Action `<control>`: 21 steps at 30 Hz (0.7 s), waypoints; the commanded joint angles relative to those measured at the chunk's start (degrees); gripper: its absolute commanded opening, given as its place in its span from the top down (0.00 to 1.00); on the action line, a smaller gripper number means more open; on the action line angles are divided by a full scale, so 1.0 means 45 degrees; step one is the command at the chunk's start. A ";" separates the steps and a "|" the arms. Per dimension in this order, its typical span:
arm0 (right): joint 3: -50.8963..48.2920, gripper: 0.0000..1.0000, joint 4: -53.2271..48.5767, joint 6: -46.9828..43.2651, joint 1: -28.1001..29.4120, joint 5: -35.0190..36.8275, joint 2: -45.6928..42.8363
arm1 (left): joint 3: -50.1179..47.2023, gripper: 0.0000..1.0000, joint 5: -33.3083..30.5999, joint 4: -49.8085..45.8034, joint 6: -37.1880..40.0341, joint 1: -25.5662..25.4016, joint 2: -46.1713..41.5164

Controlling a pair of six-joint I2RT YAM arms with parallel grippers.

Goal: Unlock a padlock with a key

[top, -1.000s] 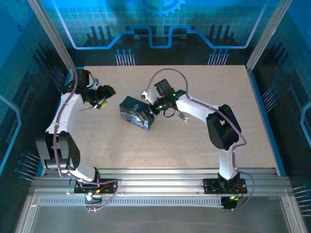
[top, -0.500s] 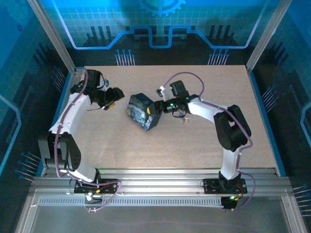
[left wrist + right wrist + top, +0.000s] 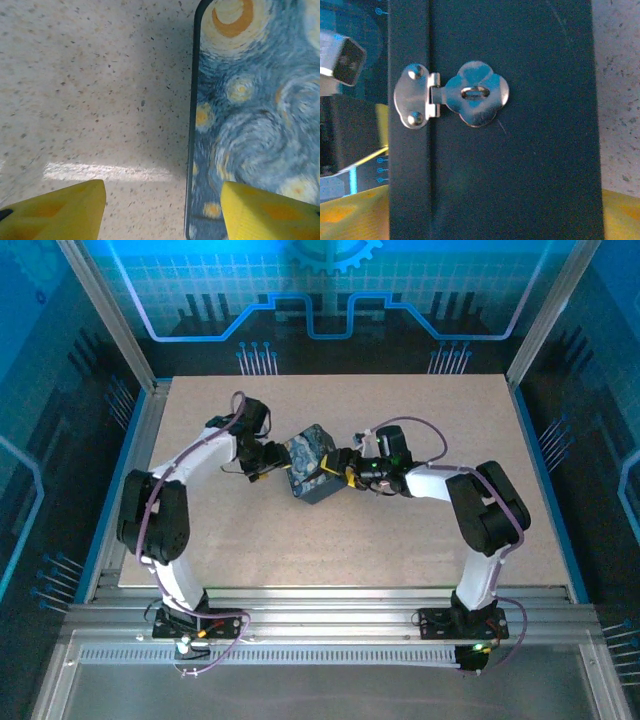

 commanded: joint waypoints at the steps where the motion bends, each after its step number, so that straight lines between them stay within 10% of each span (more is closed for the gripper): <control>1: 0.0125 0.11 0.0167 -0.0058 -0.0173 0.0114 -0.0563 | 0.0608 0.37 -0.0127 0.0820 -0.0819 -0.0152 0.0555; 21: 0.2488 0.00 -0.5814 -0.4608 0.0133 0.1515 -0.0283 | 0.0584 0.38 -0.0394 0.1369 -0.1059 -0.0274 0.2005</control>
